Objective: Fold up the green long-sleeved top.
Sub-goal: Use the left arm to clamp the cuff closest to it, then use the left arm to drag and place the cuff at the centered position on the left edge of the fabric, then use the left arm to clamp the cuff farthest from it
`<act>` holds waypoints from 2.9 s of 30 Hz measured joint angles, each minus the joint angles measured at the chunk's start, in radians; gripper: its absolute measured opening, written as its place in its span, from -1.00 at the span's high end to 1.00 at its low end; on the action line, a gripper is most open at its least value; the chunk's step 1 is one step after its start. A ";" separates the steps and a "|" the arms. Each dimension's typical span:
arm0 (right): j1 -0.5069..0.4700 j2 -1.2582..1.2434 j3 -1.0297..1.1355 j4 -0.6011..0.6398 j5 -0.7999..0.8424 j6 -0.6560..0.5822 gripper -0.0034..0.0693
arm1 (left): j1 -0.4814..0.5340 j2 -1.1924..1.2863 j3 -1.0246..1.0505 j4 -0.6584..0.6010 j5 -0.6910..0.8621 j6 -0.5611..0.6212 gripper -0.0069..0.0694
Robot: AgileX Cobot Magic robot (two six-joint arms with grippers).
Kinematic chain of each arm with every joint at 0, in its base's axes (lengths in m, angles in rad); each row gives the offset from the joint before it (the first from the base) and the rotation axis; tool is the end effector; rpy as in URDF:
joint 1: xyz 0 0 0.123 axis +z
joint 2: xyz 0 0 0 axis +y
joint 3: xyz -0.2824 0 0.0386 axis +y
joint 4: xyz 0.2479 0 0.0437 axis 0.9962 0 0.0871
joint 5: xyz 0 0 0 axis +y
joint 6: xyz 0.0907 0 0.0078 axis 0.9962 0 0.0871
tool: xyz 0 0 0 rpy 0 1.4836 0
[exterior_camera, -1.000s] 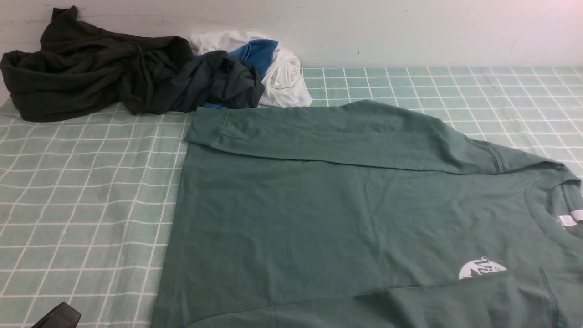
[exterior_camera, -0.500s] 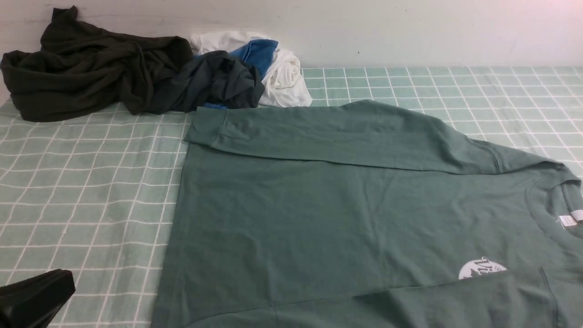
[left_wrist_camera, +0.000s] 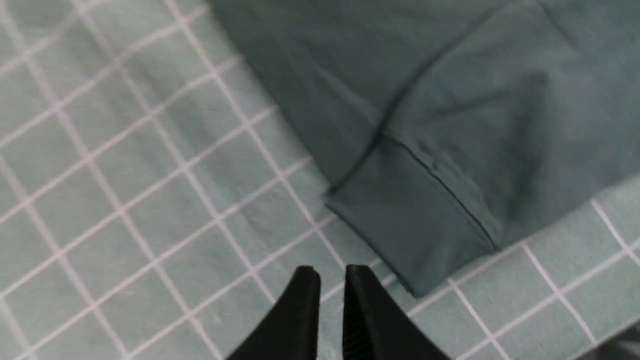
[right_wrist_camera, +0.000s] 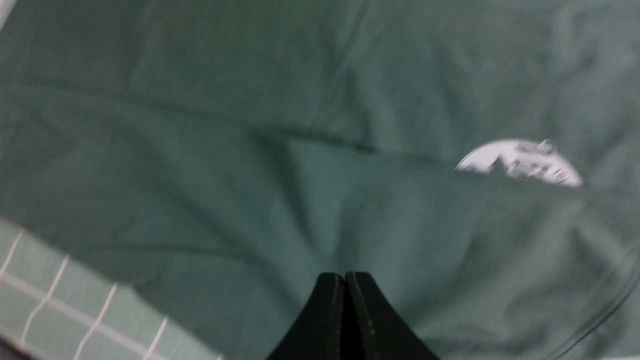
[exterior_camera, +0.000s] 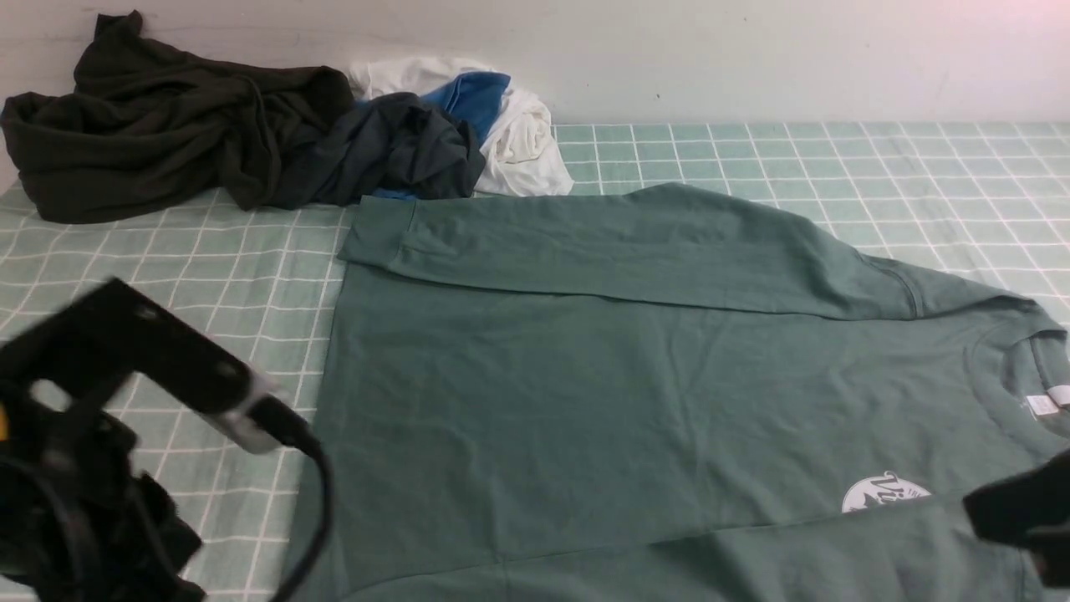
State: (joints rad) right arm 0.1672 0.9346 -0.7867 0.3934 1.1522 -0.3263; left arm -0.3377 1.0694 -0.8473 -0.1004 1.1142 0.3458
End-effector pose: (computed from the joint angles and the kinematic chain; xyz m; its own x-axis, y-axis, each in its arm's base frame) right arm 0.1397 0.0559 0.3008 -0.8557 -0.2950 -0.4251 -0.4276 0.8657 0.2601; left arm 0.1655 -0.0668 0.2912 -0.7482 0.5761 -0.3291 0.6064 0.7950 0.0130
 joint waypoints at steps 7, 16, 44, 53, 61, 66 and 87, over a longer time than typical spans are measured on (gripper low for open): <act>0.146 0.059 -0.001 -0.078 0.081 0.004 0.94 | -0.163 0.278 0.000 0.003 -0.118 0.000 0.00; 0.159 0.061 -0.002 -0.093 0.049 0.004 0.94 | -0.194 0.583 -0.022 0.051 -0.282 0.002 -0.25; 0.160 0.061 -0.004 -0.298 -0.034 0.153 0.94 | -0.191 0.677 -0.752 0.288 -0.029 0.004 0.74; 0.161 0.061 -0.004 -0.393 -0.034 0.263 0.94 | -0.103 0.862 -0.922 0.288 0.089 0.004 0.73; 0.161 0.061 -0.004 -0.393 -0.041 0.265 0.94 | -0.060 1.002 -0.922 0.288 -0.018 -0.003 0.65; 0.161 0.061 -0.004 -0.393 -0.053 0.265 0.94 | -0.050 1.031 -0.929 0.300 -0.100 -0.064 0.27; 0.161 0.061 -0.004 -0.439 -0.165 0.283 0.94 | 0.219 1.355 -1.278 0.100 -0.257 -0.399 -0.45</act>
State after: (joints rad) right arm 0.3279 0.9955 -0.7910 -0.0457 0.9876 -0.0436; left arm -0.1188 2.4245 -2.1255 0.0000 0.8575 -0.0527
